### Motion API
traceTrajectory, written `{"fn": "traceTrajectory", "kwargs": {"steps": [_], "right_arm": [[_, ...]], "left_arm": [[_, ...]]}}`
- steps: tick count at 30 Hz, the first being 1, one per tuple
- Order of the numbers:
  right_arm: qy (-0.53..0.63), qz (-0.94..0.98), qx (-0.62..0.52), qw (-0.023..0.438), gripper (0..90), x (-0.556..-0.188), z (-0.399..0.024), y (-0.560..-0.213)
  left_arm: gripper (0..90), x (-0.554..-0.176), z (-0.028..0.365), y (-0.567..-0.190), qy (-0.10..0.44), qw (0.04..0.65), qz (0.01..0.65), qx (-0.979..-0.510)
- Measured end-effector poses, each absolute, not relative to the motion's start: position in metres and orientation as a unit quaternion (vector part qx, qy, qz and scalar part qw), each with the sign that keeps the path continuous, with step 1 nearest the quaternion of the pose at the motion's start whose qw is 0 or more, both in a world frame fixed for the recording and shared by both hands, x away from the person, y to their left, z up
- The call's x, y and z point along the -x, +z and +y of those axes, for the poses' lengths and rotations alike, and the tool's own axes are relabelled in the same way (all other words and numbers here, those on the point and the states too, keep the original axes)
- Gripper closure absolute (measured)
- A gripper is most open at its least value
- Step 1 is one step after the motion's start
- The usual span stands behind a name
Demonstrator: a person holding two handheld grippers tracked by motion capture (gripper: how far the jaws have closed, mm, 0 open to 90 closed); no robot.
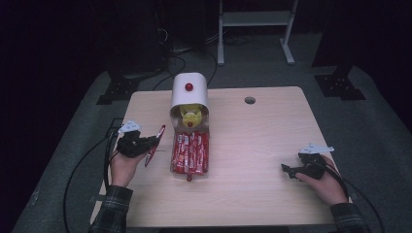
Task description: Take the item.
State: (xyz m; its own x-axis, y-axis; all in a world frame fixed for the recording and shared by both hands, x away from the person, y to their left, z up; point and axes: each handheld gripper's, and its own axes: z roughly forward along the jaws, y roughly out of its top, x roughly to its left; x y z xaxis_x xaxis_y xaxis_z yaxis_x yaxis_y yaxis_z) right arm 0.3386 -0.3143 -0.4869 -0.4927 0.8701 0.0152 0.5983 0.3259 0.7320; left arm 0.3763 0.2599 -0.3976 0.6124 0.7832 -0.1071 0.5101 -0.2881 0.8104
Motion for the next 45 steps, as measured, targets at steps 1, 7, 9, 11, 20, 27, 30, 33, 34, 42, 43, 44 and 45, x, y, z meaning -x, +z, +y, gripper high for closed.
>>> {"fn": "traceTrajectory", "kwargs": {"steps": [1,7,9,11,20,27,30,33,34,42,43,44,45], "right_arm": [[0.348,0.791,-0.464,0.195,12.0,-0.339,-0.314,-0.487],[0.348,0.791,-0.464,0.195,12.0,-0.339,-0.314,-0.487],[0.348,0.791,-0.464,0.195,12.0,-0.339,-0.314,-0.487],[0.349,0.791,-0.464,0.195,12.0,-0.339,-0.314,-0.487],[0.350,0.793,-0.459,0.194,12.2,-0.336,-0.317,-0.487],[0.350,0.793,-0.459,0.194,12.2,-0.336,-0.317,-0.487],[0.350,0.793,-0.459,0.195,12.3,-0.335,-0.317,-0.487],[0.350,0.793,-0.459,0.195,12.2,-0.335,-0.317,-0.487],[0.350,0.793,-0.459,0.195,12.2,-0.335,-0.317,-0.487],[0.350,0.793,-0.459,0.195,12.3,-0.335,-0.317,-0.487],[0.350,0.793,-0.459,0.195,12.3,-0.335,-0.317,-0.487],[0.350,0.793,-0.459,0.195,12.2,-0.335,-0.317,-0.487],[0.350,0.793,-0.459,0.195,12.3,-0.335,-0.317,-0.487]], "left_arm": [[83.2,-0.377,0.260,-0.399,0.157,0.432,0.413,-0.786],[83.2,-0.380,0.260,-0.404,0.152,0.426,0.417,-0.788],[83.2,-0.382,0.259,-0.406,0.151,0.425,0.419,-0.788],[83.2,-0.383,0.259,-0.408,0.149,0.421,0.420,-0.790],[83.3,-0.393,0.256,-0.420,0.143,0.397,0.429,-0.799],[83.2,-0.399,0.251,-0.428,0.142,0.382,0.433,-0.804],[83.2,-0.401,0.250,-0.432,0.136,0.375,0.440,-0.805],[83.2,-0.404,0.249,-0.436,0.130,0.369,0.444,-0.806],[83.2,-0.405,0.249,-0.438,0.129,0.367,0.443,-0.808],[83.1,-0.407,0.246,-0.447,0.123,0.358,0.446,-0.811],[83.1,-0.407,0.246,-0.448,0.120,0.357,0.447,-0.811],[83.1,-0.408,0.246,-0.449,0.121,0.353,0.448,-0.812],[83.1,-0.408,0.246,-0.450,0.120,0.353,0.451,-0.811]]}}
